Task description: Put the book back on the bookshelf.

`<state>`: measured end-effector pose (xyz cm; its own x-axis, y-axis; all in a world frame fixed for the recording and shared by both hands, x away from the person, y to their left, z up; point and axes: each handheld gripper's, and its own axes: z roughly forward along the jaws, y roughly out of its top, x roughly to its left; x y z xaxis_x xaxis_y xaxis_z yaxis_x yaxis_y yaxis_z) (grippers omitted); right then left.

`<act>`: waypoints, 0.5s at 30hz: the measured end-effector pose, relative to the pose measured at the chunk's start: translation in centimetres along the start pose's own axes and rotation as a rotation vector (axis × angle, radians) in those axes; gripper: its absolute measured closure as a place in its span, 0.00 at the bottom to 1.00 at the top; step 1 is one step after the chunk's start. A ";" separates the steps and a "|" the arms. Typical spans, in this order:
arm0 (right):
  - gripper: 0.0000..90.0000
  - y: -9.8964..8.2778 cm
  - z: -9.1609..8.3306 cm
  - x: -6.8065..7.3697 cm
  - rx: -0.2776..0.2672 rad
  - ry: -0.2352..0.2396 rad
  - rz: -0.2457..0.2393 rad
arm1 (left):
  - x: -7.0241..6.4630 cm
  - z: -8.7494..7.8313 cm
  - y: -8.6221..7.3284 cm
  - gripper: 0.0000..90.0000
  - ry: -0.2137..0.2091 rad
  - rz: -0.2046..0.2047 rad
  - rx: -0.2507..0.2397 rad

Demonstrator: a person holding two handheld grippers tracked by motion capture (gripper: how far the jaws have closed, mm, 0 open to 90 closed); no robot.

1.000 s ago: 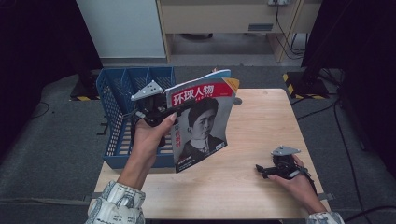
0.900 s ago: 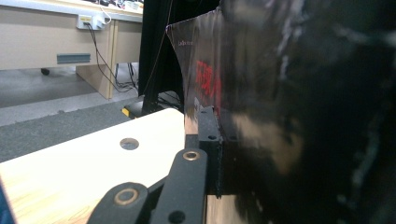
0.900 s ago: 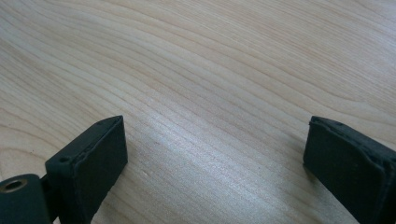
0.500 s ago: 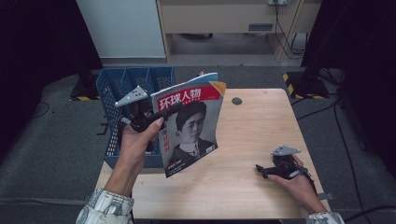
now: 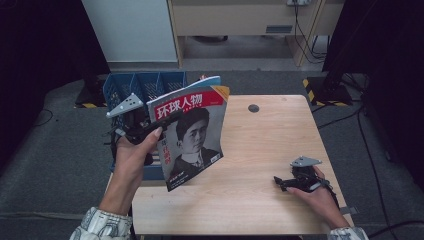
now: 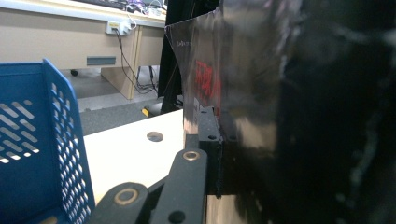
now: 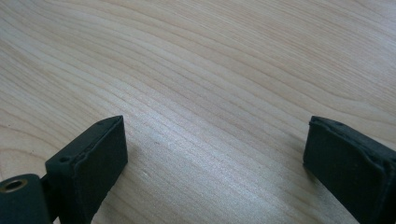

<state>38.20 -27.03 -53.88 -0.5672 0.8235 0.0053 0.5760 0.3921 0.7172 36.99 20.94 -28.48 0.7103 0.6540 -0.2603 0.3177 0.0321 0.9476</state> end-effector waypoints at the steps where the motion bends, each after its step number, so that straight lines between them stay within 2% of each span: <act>1: 0.07 0.0 0.0 0.0 0.000 0.000 0.000 | 0.0 0.0 0.0 0.96 0.000 0.000 0.000; 15: 0.07 0.0 0.0 0.1 -0.002 -0.003 0.006 | 1.2 -2.8 0.4 0.96 0.056 -0.018 -0.041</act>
<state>38.17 -26.98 -53.90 -0.5624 0.8268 0.0073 0.5780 0.3868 0.7186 36.22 23.87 -27.91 0.6684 0.6941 -0.2675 0.3035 0.0739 0.9500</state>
